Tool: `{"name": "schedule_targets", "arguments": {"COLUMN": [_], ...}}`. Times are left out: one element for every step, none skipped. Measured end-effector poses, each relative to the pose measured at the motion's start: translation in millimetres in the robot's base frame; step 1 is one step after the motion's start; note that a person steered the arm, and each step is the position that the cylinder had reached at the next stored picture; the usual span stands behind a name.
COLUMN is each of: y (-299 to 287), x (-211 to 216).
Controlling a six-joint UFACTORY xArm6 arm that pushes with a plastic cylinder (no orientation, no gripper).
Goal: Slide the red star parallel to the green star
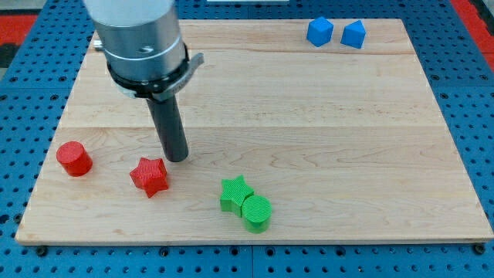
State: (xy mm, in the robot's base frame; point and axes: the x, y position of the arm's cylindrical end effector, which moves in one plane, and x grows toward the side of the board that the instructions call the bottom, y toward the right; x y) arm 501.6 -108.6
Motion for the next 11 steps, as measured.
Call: {"name": "schedule_targets", "arguments": {"y": [-52.8, -50.9, -93.2, -135.2, -128.5, -63.7, 27.4, 39.0, 22.3, 63.2, 60.5], "x": [26.5, 56.0, 75.1, 83.3, 116.8, 108.7, 105.4, 99.4, 65.5, 26.4, -8.3]}}
